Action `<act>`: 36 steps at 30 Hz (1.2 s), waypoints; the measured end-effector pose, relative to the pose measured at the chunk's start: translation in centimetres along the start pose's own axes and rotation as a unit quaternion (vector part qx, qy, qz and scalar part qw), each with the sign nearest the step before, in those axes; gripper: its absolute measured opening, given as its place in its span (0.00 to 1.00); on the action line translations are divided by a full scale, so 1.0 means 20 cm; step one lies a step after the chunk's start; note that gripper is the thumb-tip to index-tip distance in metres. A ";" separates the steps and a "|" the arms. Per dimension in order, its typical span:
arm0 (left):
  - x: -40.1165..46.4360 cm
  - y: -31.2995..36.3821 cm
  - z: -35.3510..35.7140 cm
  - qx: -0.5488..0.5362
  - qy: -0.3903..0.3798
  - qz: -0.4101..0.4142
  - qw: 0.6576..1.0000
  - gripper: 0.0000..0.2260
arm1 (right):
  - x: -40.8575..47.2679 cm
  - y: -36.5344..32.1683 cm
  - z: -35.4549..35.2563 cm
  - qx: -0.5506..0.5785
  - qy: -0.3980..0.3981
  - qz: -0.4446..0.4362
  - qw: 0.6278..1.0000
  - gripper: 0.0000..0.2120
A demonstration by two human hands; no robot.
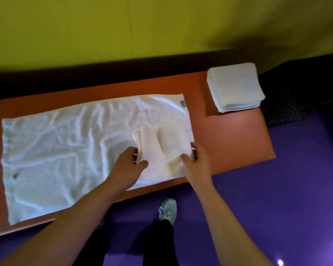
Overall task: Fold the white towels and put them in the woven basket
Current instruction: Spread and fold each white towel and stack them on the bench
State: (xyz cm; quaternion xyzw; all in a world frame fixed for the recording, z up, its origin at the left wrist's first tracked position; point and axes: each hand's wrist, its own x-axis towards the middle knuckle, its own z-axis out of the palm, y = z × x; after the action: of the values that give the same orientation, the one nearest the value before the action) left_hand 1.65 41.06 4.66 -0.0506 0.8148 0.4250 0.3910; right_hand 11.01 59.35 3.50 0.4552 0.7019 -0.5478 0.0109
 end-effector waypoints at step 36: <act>0.31 0.41 1.29 0.486 -0.022 0.247 0.838 0.31 | 0.73 0.46 -1.06 -0.369 0.062 -0.135 0.917 0.29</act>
State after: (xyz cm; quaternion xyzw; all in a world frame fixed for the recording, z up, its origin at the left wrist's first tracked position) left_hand 9.27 66.75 -2.72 0.3581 0.8935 0.0575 0.2648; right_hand 18.70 84.89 -2.64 0.3526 0.9083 -0.2166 0.0608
